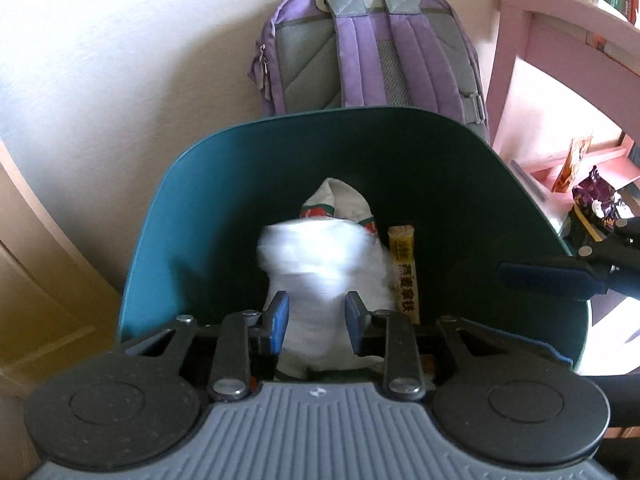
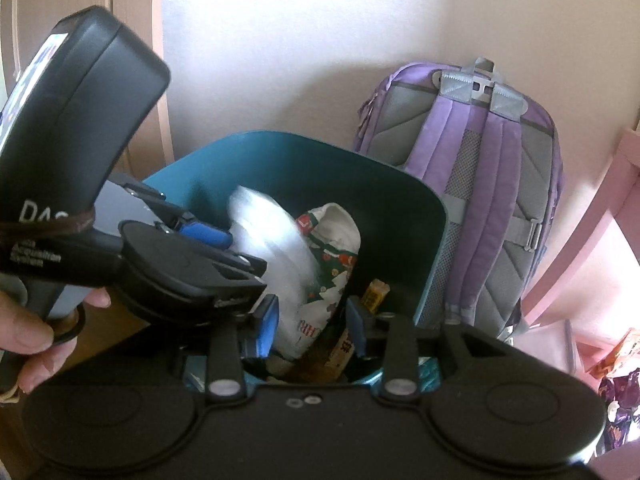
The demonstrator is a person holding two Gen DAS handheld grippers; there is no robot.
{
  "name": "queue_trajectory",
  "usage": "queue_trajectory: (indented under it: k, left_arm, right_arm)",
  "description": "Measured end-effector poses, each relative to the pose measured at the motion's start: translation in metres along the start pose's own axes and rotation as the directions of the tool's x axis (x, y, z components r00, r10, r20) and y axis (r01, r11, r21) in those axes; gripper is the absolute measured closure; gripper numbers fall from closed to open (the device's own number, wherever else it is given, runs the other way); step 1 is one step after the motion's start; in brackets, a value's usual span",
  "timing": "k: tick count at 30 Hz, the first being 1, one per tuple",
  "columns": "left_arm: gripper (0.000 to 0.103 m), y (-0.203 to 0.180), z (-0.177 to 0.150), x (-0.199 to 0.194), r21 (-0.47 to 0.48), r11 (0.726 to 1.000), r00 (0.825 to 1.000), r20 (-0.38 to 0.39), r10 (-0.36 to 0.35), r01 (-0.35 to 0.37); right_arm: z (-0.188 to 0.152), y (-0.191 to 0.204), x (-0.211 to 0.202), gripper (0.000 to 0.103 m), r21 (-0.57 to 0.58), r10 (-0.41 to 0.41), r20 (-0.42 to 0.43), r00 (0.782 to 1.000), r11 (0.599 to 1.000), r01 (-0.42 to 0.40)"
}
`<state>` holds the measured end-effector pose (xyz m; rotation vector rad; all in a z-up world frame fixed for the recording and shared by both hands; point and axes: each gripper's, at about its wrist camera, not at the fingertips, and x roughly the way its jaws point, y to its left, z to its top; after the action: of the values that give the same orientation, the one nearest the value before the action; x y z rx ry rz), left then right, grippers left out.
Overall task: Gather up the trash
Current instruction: 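Open both tools to drop the paper and packet into the wastebasket, then withdraw both tools back from the wastebasket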
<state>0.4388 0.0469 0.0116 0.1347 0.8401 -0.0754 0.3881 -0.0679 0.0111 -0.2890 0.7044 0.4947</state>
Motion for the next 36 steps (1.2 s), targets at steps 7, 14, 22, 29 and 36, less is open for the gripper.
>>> queue_trajectory:
  k: [7, 14, 22, 29, 36]
  left_arm:
    - [0.030, 0.001, -0.004, -0.026, -0.021, 1.000, 0.998, 0.059, 0.016, -0.014]
    - [0.030, 0.000, -0.012, -0.063, -0.019, 0.999, 0.994, 0.102, 0.032, -0.031]
    - [0.026, 0.003, -0.029, -0.119, -0.037, 0.998, 0.979, 0.196, 0.048, -0.041]
    - [0.021, 0.003, -0.051, -0.162, -0.061, 0.996, 0.958, 0.274, 0.081, -0.067]
    - [0.003, 0.000, -0.077, -0.193, -0.093, 0.994, 0.936, 0.342, 0.084, -0.055]
  right_arm:
    - [-0.004, -0.006, -0.021, 0.066, 0.036, -0.014, 0.025, 1.000, 0.999, 0.013]
    - [-0.004, -0.012, -0.051, 0.062, 0.084, -0.016, 0.071, 0.997, 0.996, 0.010]
    - [-0.007, -0.008, -0.094, 0.056, 0.111, -0.017, 0.146, 0.989, 0.994, 0.001]
    - [-0.014, -0.003, -0.127, 0.052, 0.124, -0.005, 0.197, 0.980, 0.992, -0.020]
    - [-0.031, 0.004, -0.156, 0.050, 0.122, 0.019, 0.251, 0.968, 0.991, -0.051]
